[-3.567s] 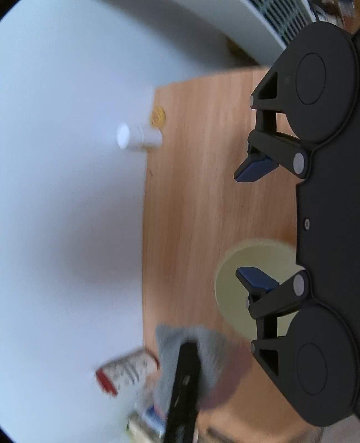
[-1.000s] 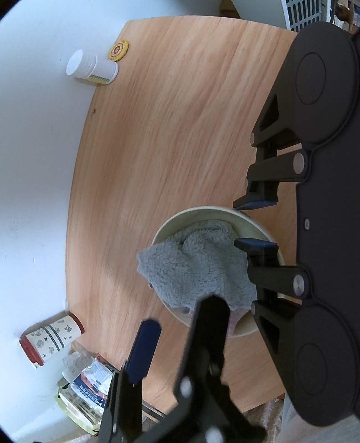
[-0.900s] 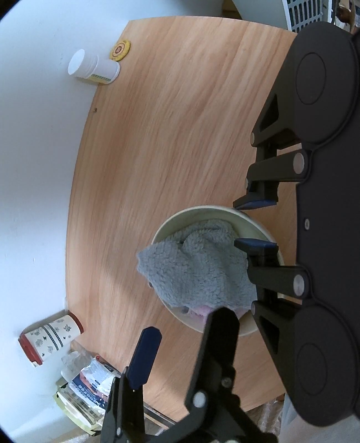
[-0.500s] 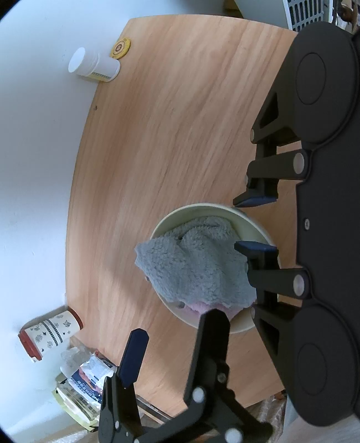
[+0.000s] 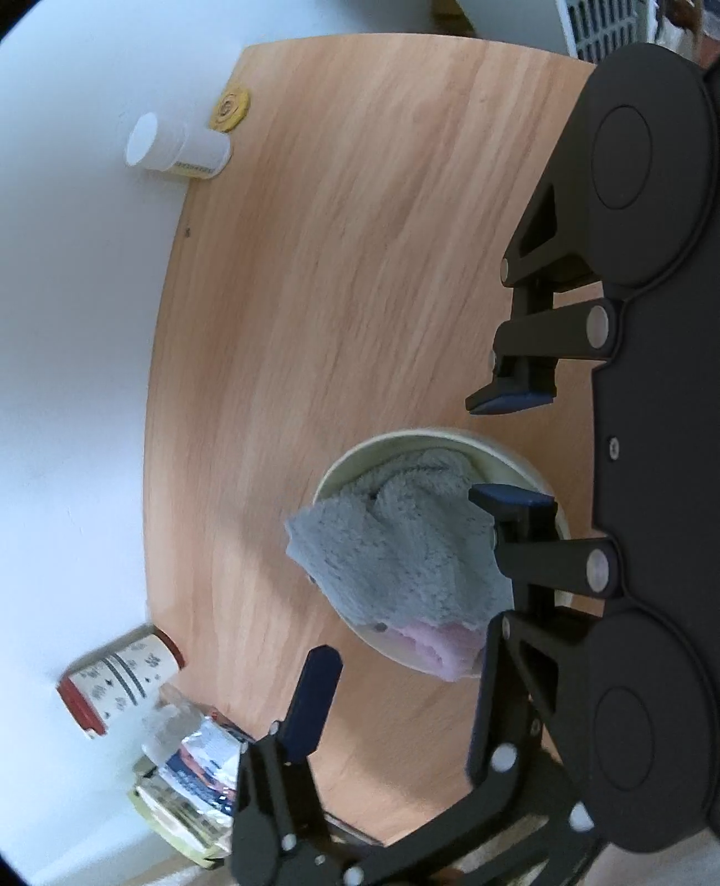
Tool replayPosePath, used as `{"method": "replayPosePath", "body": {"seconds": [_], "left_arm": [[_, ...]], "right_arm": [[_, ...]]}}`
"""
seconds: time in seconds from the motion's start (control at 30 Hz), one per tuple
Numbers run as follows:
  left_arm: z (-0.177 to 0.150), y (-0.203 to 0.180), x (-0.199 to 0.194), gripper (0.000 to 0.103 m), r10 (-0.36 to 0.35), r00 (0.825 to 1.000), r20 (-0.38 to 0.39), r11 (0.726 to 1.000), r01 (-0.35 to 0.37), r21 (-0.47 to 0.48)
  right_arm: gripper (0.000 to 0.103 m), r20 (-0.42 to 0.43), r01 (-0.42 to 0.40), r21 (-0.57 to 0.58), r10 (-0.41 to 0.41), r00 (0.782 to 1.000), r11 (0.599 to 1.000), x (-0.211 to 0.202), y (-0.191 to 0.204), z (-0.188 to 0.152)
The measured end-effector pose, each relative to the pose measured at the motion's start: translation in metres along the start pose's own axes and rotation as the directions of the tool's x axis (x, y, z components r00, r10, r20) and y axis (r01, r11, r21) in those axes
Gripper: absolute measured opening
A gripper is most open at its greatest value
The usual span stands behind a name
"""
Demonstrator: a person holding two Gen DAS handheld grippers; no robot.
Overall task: Clean bowl
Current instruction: 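Push the cloth into the bowl with the left tool while the right tool holds the rim, then rub the cloth around the bowl's inner wall with the left tool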
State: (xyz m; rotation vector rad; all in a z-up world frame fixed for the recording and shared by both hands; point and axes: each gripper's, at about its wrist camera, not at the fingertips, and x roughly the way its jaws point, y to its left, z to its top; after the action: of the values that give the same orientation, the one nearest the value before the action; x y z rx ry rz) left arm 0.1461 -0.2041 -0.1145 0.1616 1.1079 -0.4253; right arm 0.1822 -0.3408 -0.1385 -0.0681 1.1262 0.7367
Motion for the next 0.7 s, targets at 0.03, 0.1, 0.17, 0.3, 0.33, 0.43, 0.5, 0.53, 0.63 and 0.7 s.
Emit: {"method": "replayPosePath", "body": {"seconds": [0.03,0.1,0.17,0.3,0.33,0.43,0.5,0.53,0.63,0.7], "left_arm": [[0.0,-0.002,0.001,0.066,-0.004,1.0,-0.005,1.0,0.004,0.008],[0.001,-0.006,0.006,0.06,-0.022,1.0,-0.019,0.999,0.023,0.042],[0.001,-0.01,0.01,0.058,-0.015,0.999,-0.036,0.997,0.017,0.075],[0.0,-0.014,0.022,0.024,-0.005,0.997,-0.08,0.992,0.016,0.127],[0.001,-0.014,0.025,0.023,-0.004,0.996,-0.089,0.991,0.015,0.132],[0.001,-0.012,0.035,0.02,0.008,0.994,-0.108,0.991,0.007,0.135],[0.002,-0.007,0.04,0.016,-0.004,0.995,-0.104,0.993,0.015,0.113],[0.002,-0.006,0.041,0.015,0.0,0.995,-0.103,0.994,0.012,0.109],[0.003,-0.002,0.046,0.013,0.014,0.995,-0.101,0.995,-0.004,0.098],[0.003,-0.002,0.047,0.013,0.015,0.996,-0.085,0.996,-0.008,0.09]], "right_arm": [[0.031,0.002,-0.011,0.025,0.011,1.0,1.0,-0.001,-0.003,0.0],[0.031,0.001,-0.034,0.062,0.034,0.999,0.997,-0.001,-0.009,0.001],[0.031,-0.003,-0.046,0.072,0.046,0.999,0.996,0.0,-0.011,0.001],[0.031,-0.016,-0.048,0.052,0.049,0.999,0.997,0.003,-0.008,0.001],[0.031,-0.019,-0.046,0.044,0.047,0.999,0.998,0.004,-0.007,0.001],[0.024,-0.023,-0.047,0.025,0.048,0.999,0.999,0.005,-0.006,0.0],[0.024,-0.027,-0.043,0.002,0.043,0.999,0.999,0.005,-0.004,0.001],[0.024,-0.03,-0.037,-0.012,0.037,0.999,0.999,0.004,-0.002,0.001],[0.024,-0.04,-0.036,-0.038,0.035,0.999,0.999,0.002,-0.002,0.001],[0.024,-0.045,-0.034,-0.045,0.032,0.999,0.998,0.002,-0.001,0.002]]}}
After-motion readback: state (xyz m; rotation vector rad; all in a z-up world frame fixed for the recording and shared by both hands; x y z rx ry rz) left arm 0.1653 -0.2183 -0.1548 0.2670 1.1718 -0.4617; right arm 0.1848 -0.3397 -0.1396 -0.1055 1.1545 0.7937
